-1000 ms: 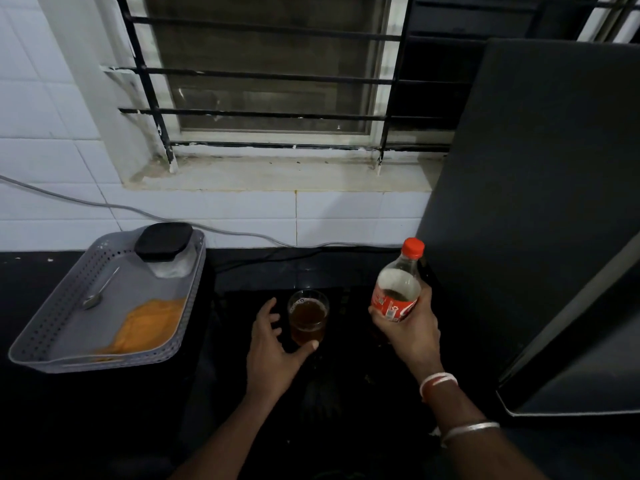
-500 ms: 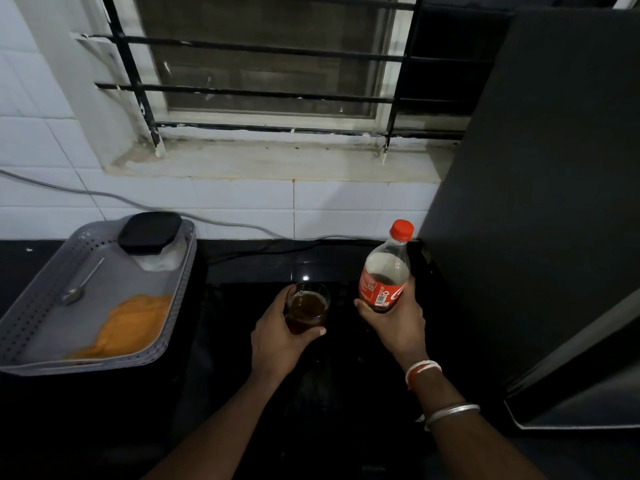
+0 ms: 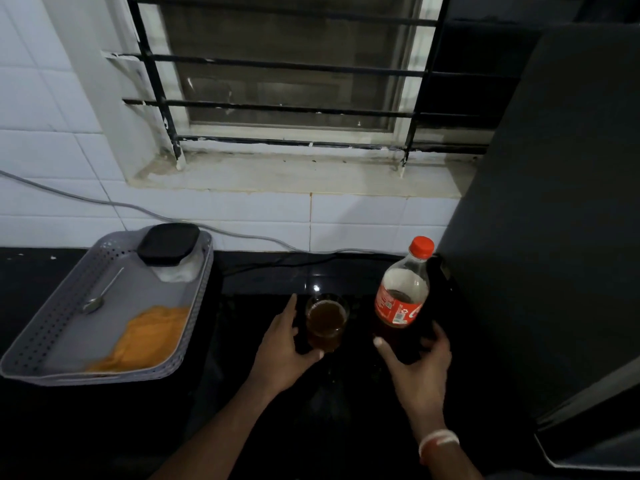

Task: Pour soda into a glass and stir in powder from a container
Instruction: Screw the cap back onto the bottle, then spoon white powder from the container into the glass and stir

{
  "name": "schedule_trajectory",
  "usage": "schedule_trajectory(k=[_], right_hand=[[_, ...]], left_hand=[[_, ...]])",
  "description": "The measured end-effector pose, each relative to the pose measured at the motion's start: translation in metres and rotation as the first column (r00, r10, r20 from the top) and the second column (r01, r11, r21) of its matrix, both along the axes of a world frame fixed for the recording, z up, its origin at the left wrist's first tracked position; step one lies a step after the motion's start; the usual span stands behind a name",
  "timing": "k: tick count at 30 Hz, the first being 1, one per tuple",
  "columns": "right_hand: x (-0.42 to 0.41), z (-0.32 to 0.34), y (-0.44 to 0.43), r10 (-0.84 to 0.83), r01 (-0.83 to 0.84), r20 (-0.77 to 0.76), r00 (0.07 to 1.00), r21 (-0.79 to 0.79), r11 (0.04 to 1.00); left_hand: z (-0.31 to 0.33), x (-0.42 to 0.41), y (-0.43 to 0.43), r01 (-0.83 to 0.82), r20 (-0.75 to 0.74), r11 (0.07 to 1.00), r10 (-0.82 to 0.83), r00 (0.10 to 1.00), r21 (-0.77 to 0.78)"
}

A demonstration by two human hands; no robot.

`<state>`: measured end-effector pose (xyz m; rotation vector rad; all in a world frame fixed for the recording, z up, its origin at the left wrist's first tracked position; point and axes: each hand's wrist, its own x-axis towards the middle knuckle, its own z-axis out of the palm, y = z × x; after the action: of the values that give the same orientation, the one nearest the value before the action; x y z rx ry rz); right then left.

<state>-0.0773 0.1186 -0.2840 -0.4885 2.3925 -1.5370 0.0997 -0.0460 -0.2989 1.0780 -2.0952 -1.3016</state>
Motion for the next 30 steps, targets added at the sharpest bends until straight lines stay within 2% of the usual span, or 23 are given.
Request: schedule_trajectory(k=[2, 3, 4, 6, 8, 10, 12, 15, 18, 21, 24, 26, 28, 30], right_hand=[[0.031, 0.002, 0.009, -0.163, 0.163, -0.124, 0.979, -0.011, 0.987], [0.049, 0.006, 0.011, -0.147, 0.134, -0.217, 0.965, -0.076, 0.988], [0.068, 0.013, 0.006, -0.068, 0.026, -0.301, 0.951, -0.141, 0.99], [0.097, 0.022, -0.017, 0.209, -0.299, -0.425, 0.881, -0.156, 0.941], [0.115, 0.034, -0.055, 0.466, -0.556, -0.426, 0.775, -0.112, 0.824], [0.128, 0.051, -0.106, 0.557, -0.657, -0.453, 0.696, -0.091, 0.748], [0.138, 0.057, -0.161, 0.598, -0.686, -0.436, 0.672, -0.062, 0.725], [0.149, 0.052, -0.235, 0.69, -0.728, -0.379, 0.617, 0.057, 0.683], [0.158, 0.043, -0.282, 0.76, -0.741, -0.372, 0.533, 0.229, 0.631], [0.166, 0.031, -0.311, 0.79, -0.741, -0.337, 0.512, 0.293, 0.605], [0.177, 0.022, -0.324, 0.835, -0.749, -0.265, 0.481, 0.371, 0.549], [0.185, 0.025, -0.324, 0.832, -0.757, -0.238, 0.501, 0.345, 0.555], [0.19, 0.035, -0.316, 0.795, -0.753, -0.266, 0.546, 0.259, 0.604], [0.191, 0.05, -0.296, 0.745, -0.741, -0.304, 0.594, 0.154, 0.654]], left_hand=[[0.012, 0.025, -0.011, 0.019, -0.01, 0.997, -0.02, 1.0, -0.072], [0.02, 0.038, -0.017, -0.011, -0.044, 0.989, 0.004, 0.999, -0.15], [0.029, 0.051, -0.027, -0.078, -0.088, 0.969, 0.059, 0.994, -0.233], [0.042, 0.07, -0.053, -0.258, -0.181, 0.908, 0.207, 0.962, -0.331], [0.054, 0.083, -0.084, -0.457, -0.304, 0.841, 0.371, 0.877, -0.291], [0.057, 0.097, -0.119, -0.612, -0.367, 0.749, 0.512, 0.777, -0.252], [0.05, 0.113, -0.155, -0.684, -0.329, 0.686, 0.605, 0.725, -0.248], [0.037, 0.13, -0.196, -0.679, -0.16, 0.703, 0.66, 0.734, -0.211], [0.024, 0.141, -0.223, -0.635, -0.085, 0.767, 0.63, 0.772, -0.089], [0.014, 0.148, -0.236, -0.531, -0.111, 0.843, 0.537, 0.836, 0.084], [0.015, 0.154, -0.238, -0.458, -0.173, 0.86, 0.498, 0.85, 0.224], [0.021, 0.157, -0.235, -0.473, -0.172, 0.861, 0.503, 0.847, 0.188], [0.033, 0.159, -0.226, -0.513, -0.163, 0.855, 0.519, 0.839, 0.079], [0.056, 0.157, -0.206, -0.521, -0.221, 0.853, 0.513, 0.829, 0.025]])
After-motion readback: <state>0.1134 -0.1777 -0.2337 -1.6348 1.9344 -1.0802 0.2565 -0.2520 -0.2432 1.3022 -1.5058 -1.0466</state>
